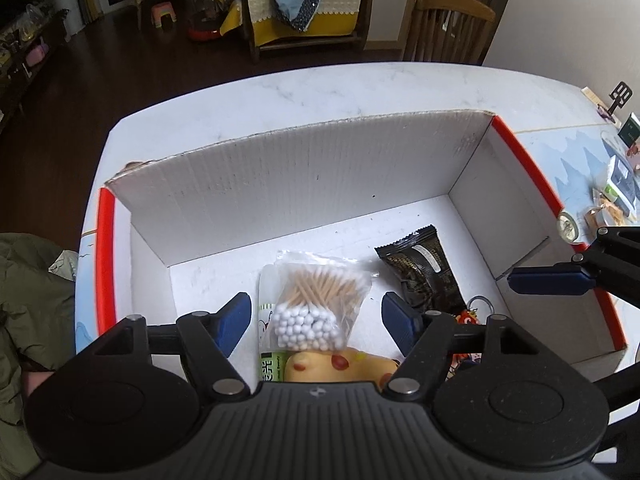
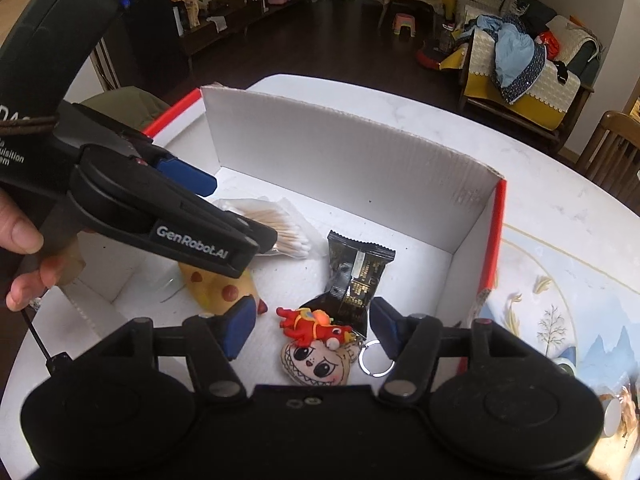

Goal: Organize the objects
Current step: 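Open both tools to release the swab bag and keychain in the box, then withdraw both tools from the box toward the remaining table items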

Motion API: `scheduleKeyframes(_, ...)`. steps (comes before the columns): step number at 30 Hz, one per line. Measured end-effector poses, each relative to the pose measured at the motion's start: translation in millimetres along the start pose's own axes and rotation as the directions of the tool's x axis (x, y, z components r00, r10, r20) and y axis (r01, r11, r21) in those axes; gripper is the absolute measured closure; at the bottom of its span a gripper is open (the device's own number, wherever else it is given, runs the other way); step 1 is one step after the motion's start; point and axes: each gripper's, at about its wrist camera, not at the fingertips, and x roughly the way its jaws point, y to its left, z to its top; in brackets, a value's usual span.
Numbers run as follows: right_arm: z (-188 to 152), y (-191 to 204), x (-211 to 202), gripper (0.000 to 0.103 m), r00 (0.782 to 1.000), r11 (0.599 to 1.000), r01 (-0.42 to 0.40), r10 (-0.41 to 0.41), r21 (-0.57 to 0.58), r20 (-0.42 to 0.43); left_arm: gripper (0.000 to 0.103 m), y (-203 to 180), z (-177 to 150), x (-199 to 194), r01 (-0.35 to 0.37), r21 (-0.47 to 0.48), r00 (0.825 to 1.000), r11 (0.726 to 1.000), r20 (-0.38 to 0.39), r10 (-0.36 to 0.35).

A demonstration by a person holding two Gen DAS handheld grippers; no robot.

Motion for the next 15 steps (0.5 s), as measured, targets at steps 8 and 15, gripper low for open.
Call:
scheduleKeyframes(8,-4.3,-4.8,-30.7,0.037,0.997,1.0,-0.012,0.014,-0.019,0.073,0.032,-5.2,-8.5,-28.9,0.0,-0.013,0.998,1.0,0.057,0.001)
scheduleKeyframes(15,-12.3,-14.2,-58.5,0.026,0.988,0.999,-0.046,0.05,-0.027,0.148,0.032,-15.4,-19.0,-56.5,-0.013,-0.037,0.992,0.999,0.129,0.018)
